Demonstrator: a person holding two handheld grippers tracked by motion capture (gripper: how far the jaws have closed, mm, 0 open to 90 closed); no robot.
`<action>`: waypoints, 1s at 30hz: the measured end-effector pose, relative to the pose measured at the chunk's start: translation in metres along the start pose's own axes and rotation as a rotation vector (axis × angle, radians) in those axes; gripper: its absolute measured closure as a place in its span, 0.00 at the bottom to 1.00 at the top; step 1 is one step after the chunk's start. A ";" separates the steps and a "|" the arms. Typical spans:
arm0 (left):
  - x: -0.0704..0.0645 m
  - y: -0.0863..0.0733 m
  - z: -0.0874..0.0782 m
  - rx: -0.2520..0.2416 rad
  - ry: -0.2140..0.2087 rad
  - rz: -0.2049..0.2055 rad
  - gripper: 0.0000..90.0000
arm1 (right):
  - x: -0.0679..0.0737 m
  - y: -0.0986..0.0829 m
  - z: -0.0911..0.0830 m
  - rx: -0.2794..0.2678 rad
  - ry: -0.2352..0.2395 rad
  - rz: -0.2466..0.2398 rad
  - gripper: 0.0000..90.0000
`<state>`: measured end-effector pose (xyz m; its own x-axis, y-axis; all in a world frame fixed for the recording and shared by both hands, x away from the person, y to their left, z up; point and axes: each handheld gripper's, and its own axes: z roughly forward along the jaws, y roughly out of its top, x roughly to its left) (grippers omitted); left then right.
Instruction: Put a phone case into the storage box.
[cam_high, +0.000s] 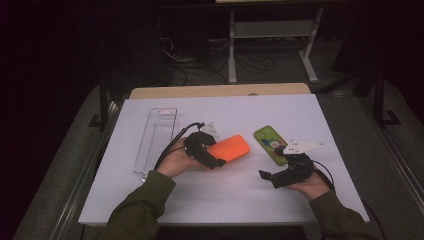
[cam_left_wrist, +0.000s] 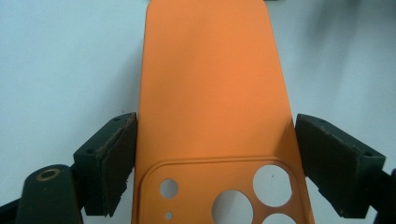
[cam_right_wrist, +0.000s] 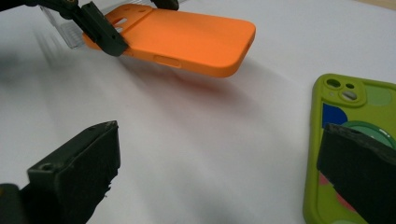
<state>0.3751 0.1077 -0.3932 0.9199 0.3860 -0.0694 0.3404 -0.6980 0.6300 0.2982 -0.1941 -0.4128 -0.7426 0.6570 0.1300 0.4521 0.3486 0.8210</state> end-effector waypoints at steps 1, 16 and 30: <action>0.000 0.000 0.000 -0.001 0.008 -0.008 0.17 | 0.000 0.001 0.000 -0.002 -0.001 -0.002 0.00; 0.005 -0.002 -0.005 0.005 0.043 -0.030 0.17 | 0.001 0.019 0.018 0.044 0.007 -0.003 0.00; 0.010 -0.003 -0.009 0.010 0.052 -0.038 0.17 | -0.006 0.036 0.036 0.034 -0.021 0.000 0.00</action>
<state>0.3812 0.1188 -0.3883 0.8950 0.4430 -0.0526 0.3772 -0.6884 0.6195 0.3364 -0.1617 -0.4039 -0.7320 0.6710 0.1177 0.4689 0.3710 0.8016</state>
